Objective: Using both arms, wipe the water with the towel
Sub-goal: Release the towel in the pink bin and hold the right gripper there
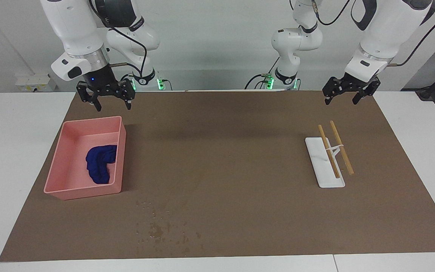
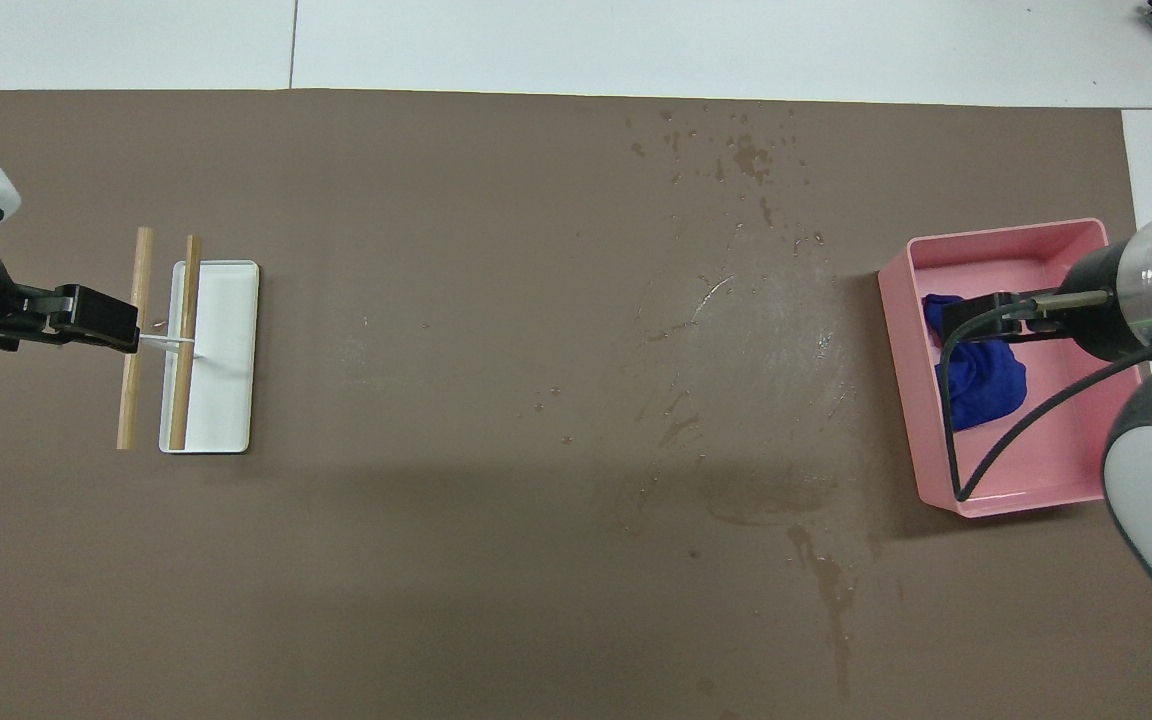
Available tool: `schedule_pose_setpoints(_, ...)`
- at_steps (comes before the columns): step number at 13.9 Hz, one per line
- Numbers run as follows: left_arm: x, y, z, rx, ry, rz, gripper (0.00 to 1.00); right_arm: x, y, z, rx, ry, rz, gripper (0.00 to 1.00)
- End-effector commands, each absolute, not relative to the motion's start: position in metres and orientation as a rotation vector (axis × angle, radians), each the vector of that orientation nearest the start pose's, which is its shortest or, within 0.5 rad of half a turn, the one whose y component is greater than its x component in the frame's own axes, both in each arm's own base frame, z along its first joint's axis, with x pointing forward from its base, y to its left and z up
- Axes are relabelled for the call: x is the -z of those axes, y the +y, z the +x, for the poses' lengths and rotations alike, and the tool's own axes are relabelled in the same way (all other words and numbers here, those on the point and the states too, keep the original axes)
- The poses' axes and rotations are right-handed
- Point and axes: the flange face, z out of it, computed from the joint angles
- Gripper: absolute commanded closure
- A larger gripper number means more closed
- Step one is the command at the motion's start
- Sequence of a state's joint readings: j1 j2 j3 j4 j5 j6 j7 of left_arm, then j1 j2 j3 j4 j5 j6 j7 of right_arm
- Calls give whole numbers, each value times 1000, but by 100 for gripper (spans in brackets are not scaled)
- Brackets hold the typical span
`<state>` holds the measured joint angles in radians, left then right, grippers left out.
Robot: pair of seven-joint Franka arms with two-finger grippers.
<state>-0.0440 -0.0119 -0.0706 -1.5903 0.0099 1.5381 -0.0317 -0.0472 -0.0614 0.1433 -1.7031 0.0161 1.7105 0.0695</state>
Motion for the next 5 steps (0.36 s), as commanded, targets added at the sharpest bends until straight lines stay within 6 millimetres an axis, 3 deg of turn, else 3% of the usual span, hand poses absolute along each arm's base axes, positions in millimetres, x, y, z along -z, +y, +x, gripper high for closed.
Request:
schedule_pose_setpoints(1,-621,-60,541,-48,132,-3136,0,-609,53,541,128,0,-3119,0)
schedule_pose_setpoints(5,-621,-60,541,-51,132,-3136,0,-609,53,541,123,0,-3119,0)
